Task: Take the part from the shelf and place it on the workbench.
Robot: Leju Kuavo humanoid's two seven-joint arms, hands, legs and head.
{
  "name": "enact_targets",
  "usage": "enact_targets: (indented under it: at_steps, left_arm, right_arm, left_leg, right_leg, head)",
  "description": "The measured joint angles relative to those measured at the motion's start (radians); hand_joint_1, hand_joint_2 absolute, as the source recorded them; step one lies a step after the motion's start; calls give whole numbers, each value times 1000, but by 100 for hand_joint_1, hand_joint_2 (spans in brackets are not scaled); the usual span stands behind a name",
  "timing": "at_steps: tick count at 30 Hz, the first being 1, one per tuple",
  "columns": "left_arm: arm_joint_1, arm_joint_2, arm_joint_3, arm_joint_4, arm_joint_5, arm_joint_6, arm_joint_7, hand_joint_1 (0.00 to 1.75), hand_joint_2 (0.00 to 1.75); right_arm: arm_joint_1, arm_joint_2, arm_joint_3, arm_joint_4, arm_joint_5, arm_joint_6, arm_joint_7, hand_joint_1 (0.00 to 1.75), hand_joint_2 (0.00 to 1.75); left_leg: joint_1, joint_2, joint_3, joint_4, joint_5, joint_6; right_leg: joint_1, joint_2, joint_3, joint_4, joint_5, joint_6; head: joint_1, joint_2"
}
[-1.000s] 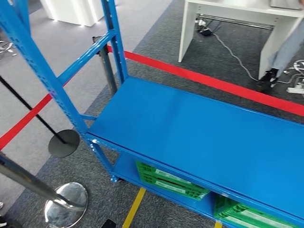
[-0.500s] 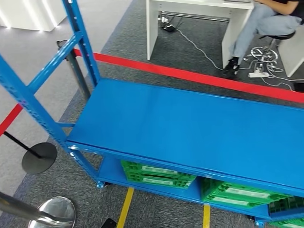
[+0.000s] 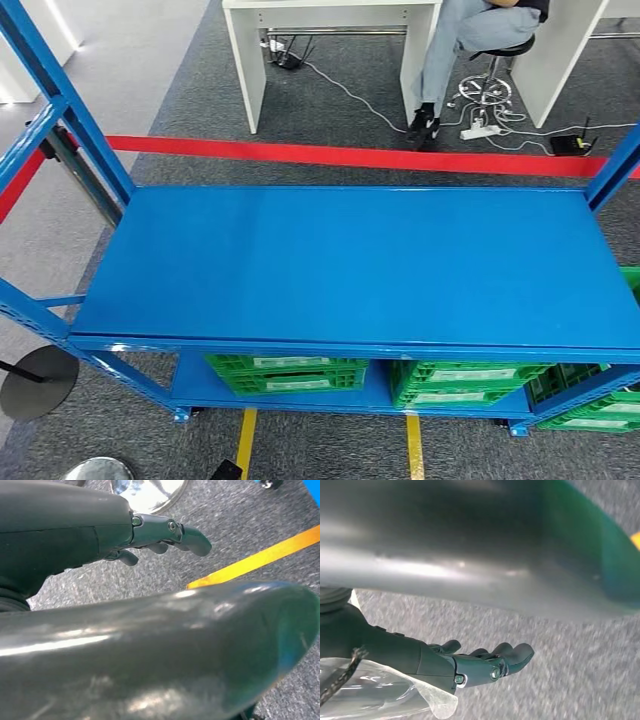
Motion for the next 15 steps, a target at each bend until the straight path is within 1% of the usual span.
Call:
enact_targets:
  at_steps: [1,2,3,4,6,7,8,11,15]
  left_arm:
    - [0,0,0,0,-1,4,1,0,0]
    - [-1,0,1,0,-1,7,1,0,0]
    - [-3,0,1,0,-3,9,1,0,0]
    - [-3,0,1,0,-4,10,1,0,0]
    - [-3,-1,2,0,-7,14,3,0,0]
    - [-2,-2,2,0,-8,16,3,0,0]
    - [-2,-2,3,0,-8,18,4,0,0]
    - [-4,-2,3,0,-9,22,4,0,0]
    - [-7,-2,4,0,-8,22,22,0,175]
  right_arm:
    - [0,1,0,1,8,-6,-2,0,0]
    - [-1,1,0,1,13,-11,-4,0,0]
    - [-1,2,0,2,18,-16,-5,0,0]
    - [-2,2,0,3,21,-20,-5,0,0]
    - [-2,2,0,4,26,-27,-5,0,0]
    - [-3,2,0,4,28,-30,-5,0,0]
    - [-3,2,0,5,28,-32,-5,0,0]
    - [-3,2,0,7,29,-38,-5,0,0]
    - [-4,2,0,9,29,-46,0,0,175]
  left_leg:
    - [-3,-5,28,-70,36,10]
    - [-6,-10,52,-130,61,18]
    - [-7,-14,66,-169,75,17]
    - [-8,-18,70,-187,77,10]
    - [-9,-18,67,-193,79,-5]
    - [-11,-18,66,-192,79,-5]
    - [-13,-18,65,-192,80,-1]
    - [-15,-18,64,-192,82,3]
    - [-16,-18,63,-191,82,6]
  right_leg:
    - [2,5,1,0,0,0]
    - [4,9,0,2,0,2]
    - [6,10,-3,5,-3,4]
    - [6,10,-7,7,-4,3]
    - [5,9,-12,9,-5,3]
    - [2,9,-12,8,-2,4]
    - [1,9,-11,6,-1,7]
    - [-1,10,-10,2,4,14]
    - [-2,10,-10,0,6,18]
  head:
    - [0,0]
    - [0,0]
    - [1,0]
    - [2,0]
    - [2,0]
    - [2,0]
    - [2,0]
    - [2,0]
    - [2,0]
